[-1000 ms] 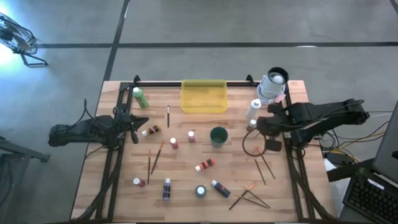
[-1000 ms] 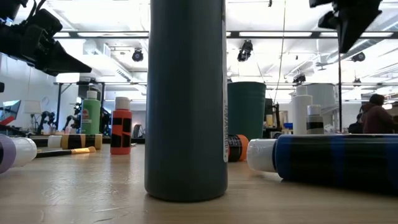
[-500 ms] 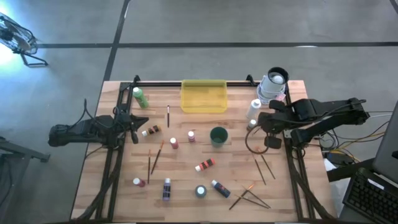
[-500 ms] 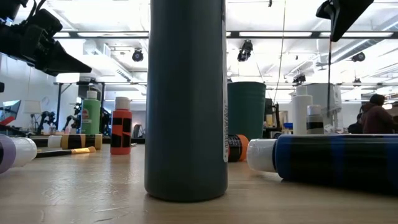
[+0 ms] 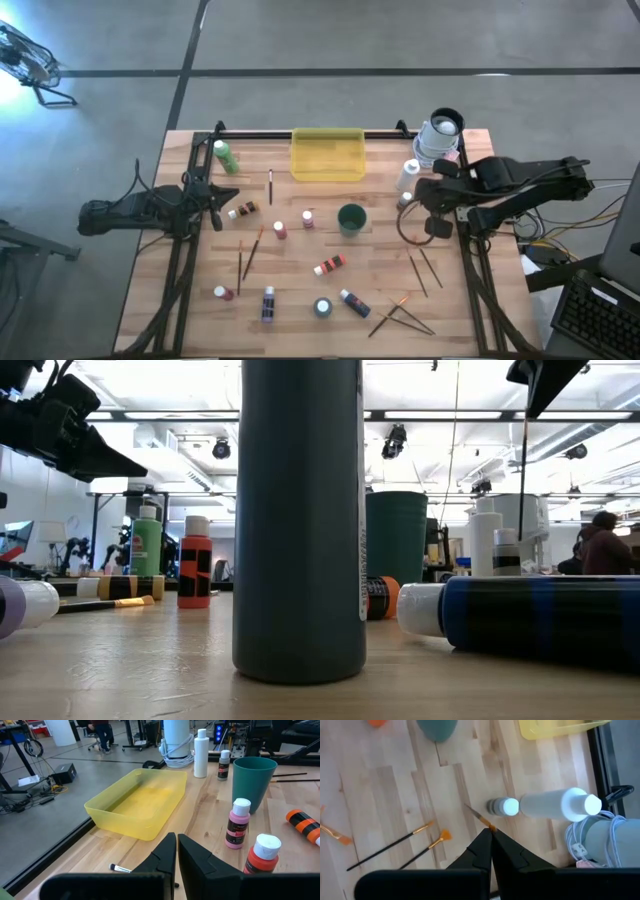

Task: Pick & Place Paint Supplies
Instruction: Put the gold paint brush into the green cup

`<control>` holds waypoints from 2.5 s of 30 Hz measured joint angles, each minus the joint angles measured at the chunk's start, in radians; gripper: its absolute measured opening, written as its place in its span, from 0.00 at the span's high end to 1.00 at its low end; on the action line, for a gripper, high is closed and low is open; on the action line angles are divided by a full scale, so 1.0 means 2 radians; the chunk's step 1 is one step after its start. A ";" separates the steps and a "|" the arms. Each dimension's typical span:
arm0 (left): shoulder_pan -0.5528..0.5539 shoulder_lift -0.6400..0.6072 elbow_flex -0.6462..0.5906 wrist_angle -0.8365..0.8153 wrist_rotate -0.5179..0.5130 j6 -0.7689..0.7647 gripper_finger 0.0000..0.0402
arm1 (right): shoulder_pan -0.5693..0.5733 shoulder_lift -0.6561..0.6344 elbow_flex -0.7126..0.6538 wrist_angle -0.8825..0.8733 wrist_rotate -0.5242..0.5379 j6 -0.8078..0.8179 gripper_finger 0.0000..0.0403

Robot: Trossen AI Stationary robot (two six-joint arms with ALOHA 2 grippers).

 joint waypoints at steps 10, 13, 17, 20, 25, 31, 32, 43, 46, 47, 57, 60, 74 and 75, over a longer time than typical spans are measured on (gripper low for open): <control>0.000 0.000 0.000 0.000 0.000 0.000 0.94 | 0.000 0.017 0.036 0.002 0.002 0.012 0.98; 0.000 0.000 0.000 0.000 0.000 0.000 0.94 | 0.000 0.033 0.054 0.002 0.003 0.003 0.98; 0.000 0.000 0.000 0.000 0.000 0.000 0.94 | 0.000 0.060 0.084 0.001 0.003 -0.015 0.98; 0.000 0.000 0.000 0.000 0.000 0.000 0.94 | 0.000 0.077 0.109 0.001 0.003 -0.022 0.98; 0.000 0.000 0.000 0.000 0.000 0.000 0.94 | 0.000 0.107 0.154 0.001 0.003 -0.035 0.98; 0.000 0.000 0.000 0.000 0.000 0.000 0.94 | 0.000 0.148 0.211 0.000 0.002 -0.058 0.98; 0.000 0.000 0.000 0.000 0.000 0.000 0.94 | 0.000 0.154 0.219 0.000 0.002 -0.061 0.98; 0.000 0.000 0.000 0.000 0.000 0.000 0.94 | 0.000 0.226 0.330 -0.015 -0.001 -0.095 0.98; 0.000 0.000 0.000 0.000 0.000 0.000 0.94 | -0.001 0.244 0.357 -0.015 -0.001 -0.110 0.98; 0.000 0.000 0.000 0.000 0.000 0.000 0.94 | -0.002 0.250 0.364 -0.016 -0.001 -0.116 0.98; 0.000 0.000 0.000 0.000 0.000 0.000 0.94 | -0.023 0.280 0.362 -0.009 -0.005 -0.161 0.98; 0.000 0.000 0.000 0.000 0.000 0.000 0.94 | -0.030 0.281 0.349 0.012 -0.011 -0.172 0.98; 0.000 0.000 0.000 0.000 0.000 0.000 0.94 | -0.064 0.235 0.185 0.130 -0.050 -0.199 0.98; 0.000 0.000 0.000 0.000 0.000 0.000 0.94 | -0.067 0.230 0.171 0.142 -0.052 -0.199 0.98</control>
